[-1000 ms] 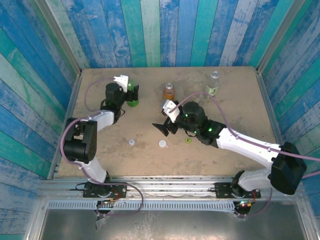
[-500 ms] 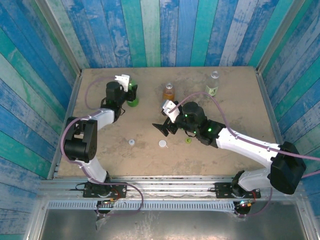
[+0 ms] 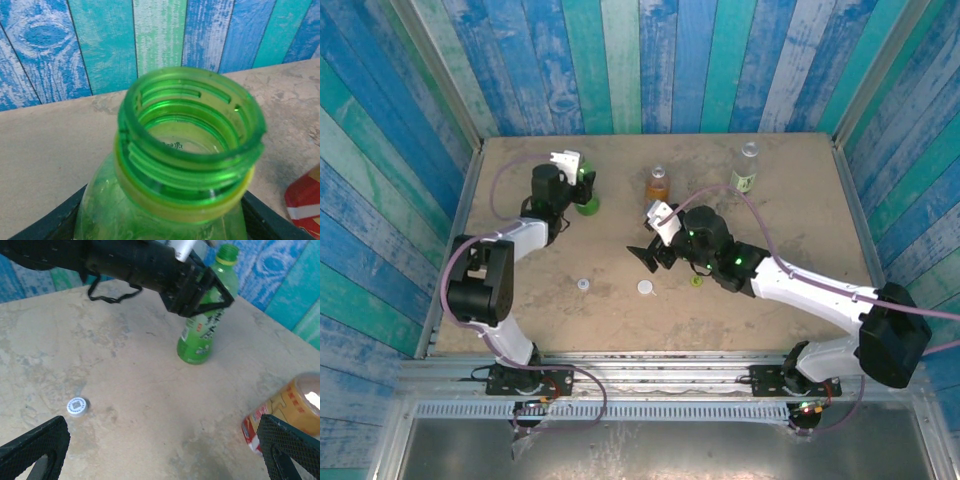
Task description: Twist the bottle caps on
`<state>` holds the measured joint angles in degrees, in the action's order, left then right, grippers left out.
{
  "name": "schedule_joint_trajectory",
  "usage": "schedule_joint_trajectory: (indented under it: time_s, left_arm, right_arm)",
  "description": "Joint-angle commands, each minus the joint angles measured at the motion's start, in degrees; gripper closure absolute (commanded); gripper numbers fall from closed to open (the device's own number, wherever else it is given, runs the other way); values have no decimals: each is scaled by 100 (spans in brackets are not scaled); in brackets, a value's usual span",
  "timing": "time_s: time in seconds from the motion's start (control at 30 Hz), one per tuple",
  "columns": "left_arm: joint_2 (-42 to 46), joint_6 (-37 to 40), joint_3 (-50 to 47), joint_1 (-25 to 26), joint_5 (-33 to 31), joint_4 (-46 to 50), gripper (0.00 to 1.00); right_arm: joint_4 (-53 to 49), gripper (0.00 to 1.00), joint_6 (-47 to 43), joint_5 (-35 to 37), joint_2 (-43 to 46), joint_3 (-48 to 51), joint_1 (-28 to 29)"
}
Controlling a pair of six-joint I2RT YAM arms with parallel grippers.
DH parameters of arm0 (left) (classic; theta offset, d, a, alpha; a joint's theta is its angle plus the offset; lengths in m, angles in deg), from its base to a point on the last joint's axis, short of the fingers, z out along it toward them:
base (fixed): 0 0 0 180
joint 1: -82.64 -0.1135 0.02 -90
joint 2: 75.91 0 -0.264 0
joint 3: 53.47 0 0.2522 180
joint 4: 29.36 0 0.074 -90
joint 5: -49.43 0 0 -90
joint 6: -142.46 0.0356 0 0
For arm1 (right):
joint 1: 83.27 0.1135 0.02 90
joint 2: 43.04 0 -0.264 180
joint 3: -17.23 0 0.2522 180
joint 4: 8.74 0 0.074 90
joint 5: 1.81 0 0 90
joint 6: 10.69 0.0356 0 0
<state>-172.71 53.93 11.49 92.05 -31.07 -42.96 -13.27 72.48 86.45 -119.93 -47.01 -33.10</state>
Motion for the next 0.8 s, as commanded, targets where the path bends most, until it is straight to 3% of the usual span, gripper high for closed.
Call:
schedule_joint_trajectory:
  time_s: [0.0, 0.17, 0.47, 0.77]
  left_arm:
    - [646, 11, -351, 96, 373, 239, 46]
    - [1253, 136, -821, 311, 758, 289, 45]
    - [2226, -22, -1767, 909, 1348, -65, 45]
    - [2041, 250, -1605, 1841, 1697, 7, 46]
  right_arm:
    - [63, 0, 388, 674, 305, 244, 13]
    - [61, 0, 703, 1288, 824, 625, -32]
    - [-385, 0, 1180, 1578, 1731, 1070, -219]
    - [-1410, 0, 1452, 1643, 2172, 1062, -254]
